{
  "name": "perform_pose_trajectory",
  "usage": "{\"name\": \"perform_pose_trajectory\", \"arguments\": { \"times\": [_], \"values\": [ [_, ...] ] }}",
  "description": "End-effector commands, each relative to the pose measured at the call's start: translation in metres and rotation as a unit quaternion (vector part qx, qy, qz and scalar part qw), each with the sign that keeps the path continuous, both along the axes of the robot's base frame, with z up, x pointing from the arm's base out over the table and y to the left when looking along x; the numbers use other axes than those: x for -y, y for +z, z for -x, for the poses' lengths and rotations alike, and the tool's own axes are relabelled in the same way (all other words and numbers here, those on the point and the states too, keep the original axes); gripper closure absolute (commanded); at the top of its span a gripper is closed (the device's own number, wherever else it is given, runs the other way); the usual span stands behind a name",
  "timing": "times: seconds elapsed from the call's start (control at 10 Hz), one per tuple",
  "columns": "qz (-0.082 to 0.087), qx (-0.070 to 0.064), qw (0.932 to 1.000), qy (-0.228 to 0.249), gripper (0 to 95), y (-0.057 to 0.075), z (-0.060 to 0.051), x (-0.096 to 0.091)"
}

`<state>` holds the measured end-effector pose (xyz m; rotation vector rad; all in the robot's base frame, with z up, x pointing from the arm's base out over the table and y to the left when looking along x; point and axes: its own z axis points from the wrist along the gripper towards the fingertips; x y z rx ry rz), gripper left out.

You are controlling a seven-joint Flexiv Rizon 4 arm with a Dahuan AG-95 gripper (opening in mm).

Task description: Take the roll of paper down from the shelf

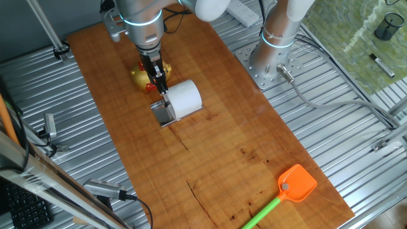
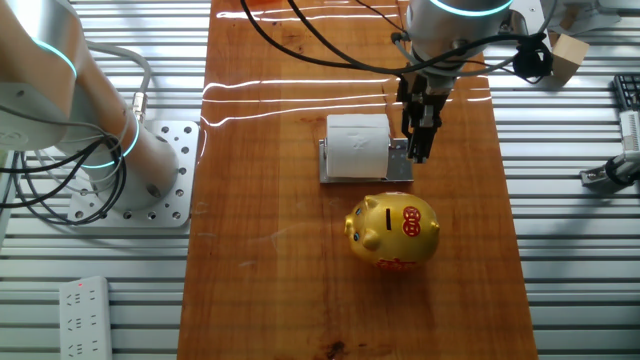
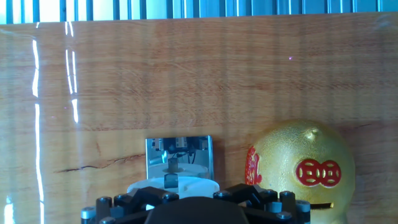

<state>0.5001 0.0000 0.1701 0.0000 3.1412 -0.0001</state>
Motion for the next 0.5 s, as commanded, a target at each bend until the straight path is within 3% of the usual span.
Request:
{"name": "perform_pose_trajectory", "arguments": {
  "times": [0.1, 0.2, 0.5],
  "values": [
    [0.0, 0.0, 1.0, 0.0, 0.0, -0.0001, 0.0001, 0.0],
    [0.009, 0.027, 0.9994, -0.021, 95.0, 0.0003, -0.0001, -0.0002],
    [0.009, 0.026, 0.9994, -0.021, 95.0, 0.0051, -0.0029, -0.0026]
  ]
}}
